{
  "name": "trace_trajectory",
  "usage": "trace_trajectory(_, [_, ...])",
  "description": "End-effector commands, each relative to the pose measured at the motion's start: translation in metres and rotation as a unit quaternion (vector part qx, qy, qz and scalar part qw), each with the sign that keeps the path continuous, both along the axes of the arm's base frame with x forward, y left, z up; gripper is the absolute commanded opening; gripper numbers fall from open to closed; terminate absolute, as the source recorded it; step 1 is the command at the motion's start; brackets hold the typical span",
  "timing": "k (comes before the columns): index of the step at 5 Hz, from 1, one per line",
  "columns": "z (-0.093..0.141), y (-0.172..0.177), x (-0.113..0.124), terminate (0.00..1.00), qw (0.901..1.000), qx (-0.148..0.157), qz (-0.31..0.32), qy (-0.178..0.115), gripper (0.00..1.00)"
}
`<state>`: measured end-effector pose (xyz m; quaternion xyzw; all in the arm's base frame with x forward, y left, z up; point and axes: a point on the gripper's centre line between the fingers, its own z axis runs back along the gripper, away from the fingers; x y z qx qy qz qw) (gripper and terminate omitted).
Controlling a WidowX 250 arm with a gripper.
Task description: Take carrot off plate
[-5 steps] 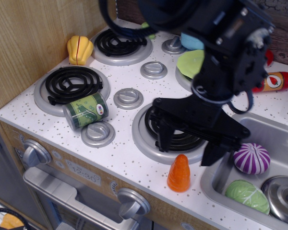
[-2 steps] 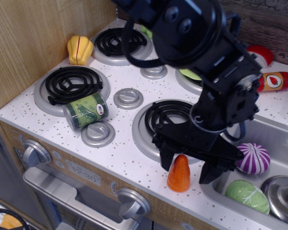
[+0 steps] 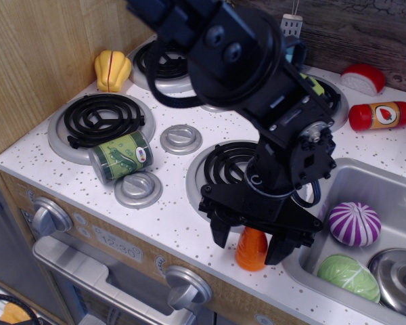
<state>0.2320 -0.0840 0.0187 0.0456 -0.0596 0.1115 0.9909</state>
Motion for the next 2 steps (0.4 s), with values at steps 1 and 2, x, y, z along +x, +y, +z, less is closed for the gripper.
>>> trace_trajectory(1, [0.005, 0.009, 0.003, 0.00, 0.9998, -0.012, -0.014, -0.005, 0.00])
trace_trajectory(2, [0.019, 0.025, 0.018, 0.00, 0.9998, 0.002, -0.018, -0.011, 0.00])
